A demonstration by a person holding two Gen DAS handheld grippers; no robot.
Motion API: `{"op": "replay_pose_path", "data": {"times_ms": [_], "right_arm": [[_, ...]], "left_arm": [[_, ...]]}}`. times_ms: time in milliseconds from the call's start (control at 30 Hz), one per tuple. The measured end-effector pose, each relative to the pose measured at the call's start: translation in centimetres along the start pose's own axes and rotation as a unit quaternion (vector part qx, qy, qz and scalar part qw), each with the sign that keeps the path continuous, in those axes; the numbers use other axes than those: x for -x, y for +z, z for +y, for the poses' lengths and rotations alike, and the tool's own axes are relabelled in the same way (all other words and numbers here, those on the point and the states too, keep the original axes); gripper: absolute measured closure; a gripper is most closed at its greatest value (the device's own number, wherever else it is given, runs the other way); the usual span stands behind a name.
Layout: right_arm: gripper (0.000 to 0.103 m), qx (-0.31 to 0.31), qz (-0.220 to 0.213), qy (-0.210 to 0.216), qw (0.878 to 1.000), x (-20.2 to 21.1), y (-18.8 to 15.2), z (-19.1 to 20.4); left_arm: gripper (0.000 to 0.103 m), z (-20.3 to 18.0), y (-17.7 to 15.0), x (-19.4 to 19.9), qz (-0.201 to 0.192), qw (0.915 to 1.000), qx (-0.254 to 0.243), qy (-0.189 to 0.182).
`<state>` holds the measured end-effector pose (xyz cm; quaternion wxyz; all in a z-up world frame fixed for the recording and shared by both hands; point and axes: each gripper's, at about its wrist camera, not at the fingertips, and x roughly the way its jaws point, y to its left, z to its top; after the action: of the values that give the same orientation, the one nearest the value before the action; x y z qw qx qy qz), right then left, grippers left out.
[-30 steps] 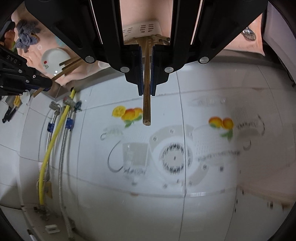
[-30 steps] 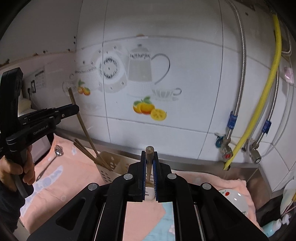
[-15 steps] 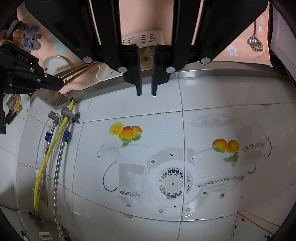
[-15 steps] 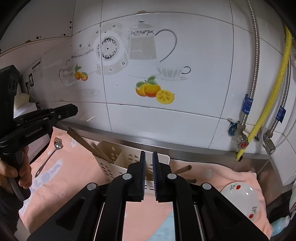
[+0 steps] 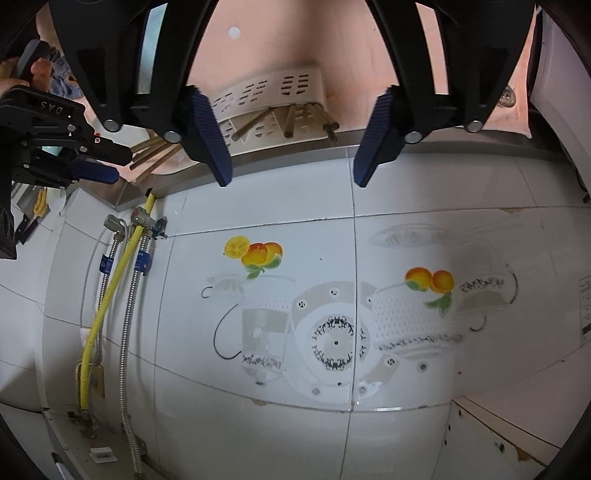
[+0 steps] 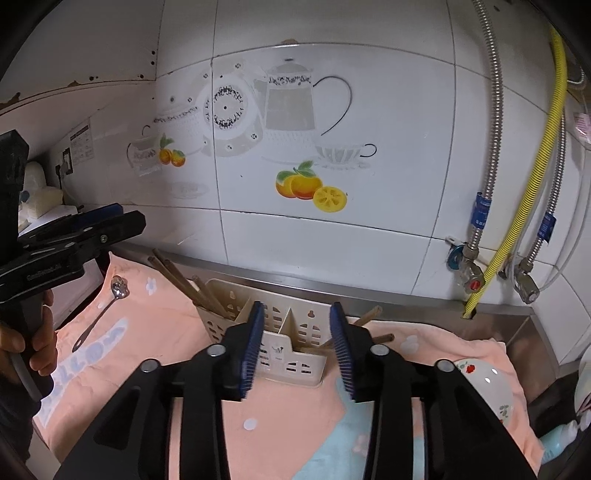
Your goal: Organize utensils
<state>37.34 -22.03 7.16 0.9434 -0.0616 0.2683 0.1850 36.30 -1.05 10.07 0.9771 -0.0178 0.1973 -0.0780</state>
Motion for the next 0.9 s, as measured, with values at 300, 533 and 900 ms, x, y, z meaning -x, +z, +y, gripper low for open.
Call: {"op": "replay_pose_path", "data": {"times_ms": [300, 533, 900], "right_arm": [[0.040, 0.004, -0.010, -0.012, 1.000, 2.2, -2.2, 1.0], [0.024, 0.008, -0.015, -0.022, 1.000, 3.6, -4.0, 2.0], [0.013, -0.006, -0.022, -0.023, 0.999, 5.8, -6.7, 3.1]], "left_arm": [[0.005, -0.4, -2.0, 3.7, -0.023, 0.9994, -0.020, 0.015], [0.005, -1.0, -4.3, 5.5, -0.014, 0.9993, -0.032, 0.013], [0.005, -0.7, -7.0, 8.2, -0.012, 0.9994, -0.024, 0.021]]}}
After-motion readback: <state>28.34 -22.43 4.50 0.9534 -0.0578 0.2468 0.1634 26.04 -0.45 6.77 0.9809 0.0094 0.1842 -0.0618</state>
